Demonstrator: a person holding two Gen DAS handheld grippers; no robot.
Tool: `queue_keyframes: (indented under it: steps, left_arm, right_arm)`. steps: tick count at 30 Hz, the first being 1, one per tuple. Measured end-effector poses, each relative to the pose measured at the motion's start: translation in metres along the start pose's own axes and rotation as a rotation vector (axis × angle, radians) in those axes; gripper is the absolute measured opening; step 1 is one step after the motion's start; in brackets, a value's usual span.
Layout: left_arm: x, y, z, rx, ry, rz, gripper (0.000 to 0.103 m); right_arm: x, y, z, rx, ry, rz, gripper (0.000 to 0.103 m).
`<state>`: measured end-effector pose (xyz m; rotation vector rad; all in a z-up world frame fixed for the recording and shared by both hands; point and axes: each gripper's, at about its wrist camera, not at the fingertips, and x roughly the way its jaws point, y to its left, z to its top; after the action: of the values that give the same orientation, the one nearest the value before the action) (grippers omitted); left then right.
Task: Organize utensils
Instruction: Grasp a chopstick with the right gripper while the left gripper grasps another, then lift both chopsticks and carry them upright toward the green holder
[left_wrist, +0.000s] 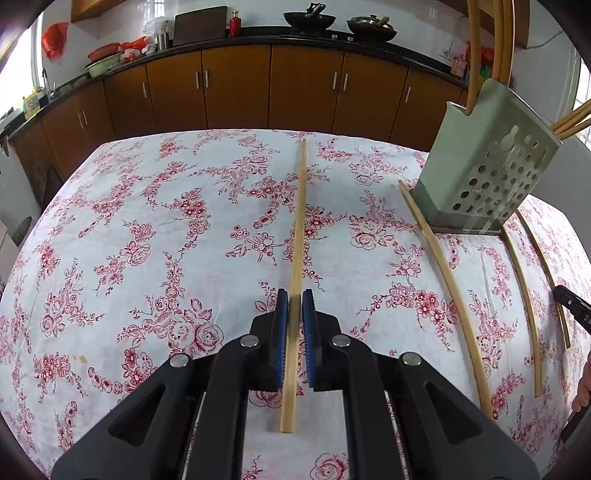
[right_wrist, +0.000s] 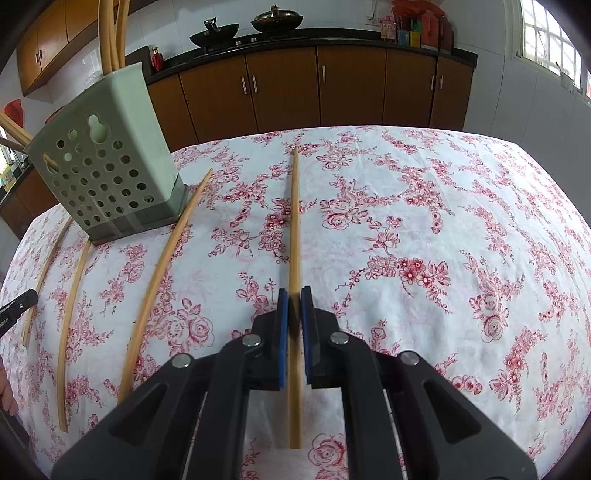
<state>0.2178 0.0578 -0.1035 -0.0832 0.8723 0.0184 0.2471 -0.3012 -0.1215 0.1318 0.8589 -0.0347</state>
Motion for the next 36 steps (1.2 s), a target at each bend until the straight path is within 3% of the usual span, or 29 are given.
queue_keyframes:
  steps: [20,33,36]
  left_arm:
    - [0.0,0.003,0.0,0.0,0.0,-0.008,0.01]
    - [-0.018,-0.013,-0.023,0.114,0.01,0.034,0.007]
    - [-0.026,-0.011,-0.023,0.103,0.006,0.028,0.007]
  right_arm:
    - [-0.001,0.0,0.0,-0.005,0.0,-0.004,0.009]
    - [-0.017,0.001,-0.018,-0.036,0.005,-0.004,0.008]
    - [-0.032,0.0,-0.018,-0.027,-0.036,0.003,0.008]
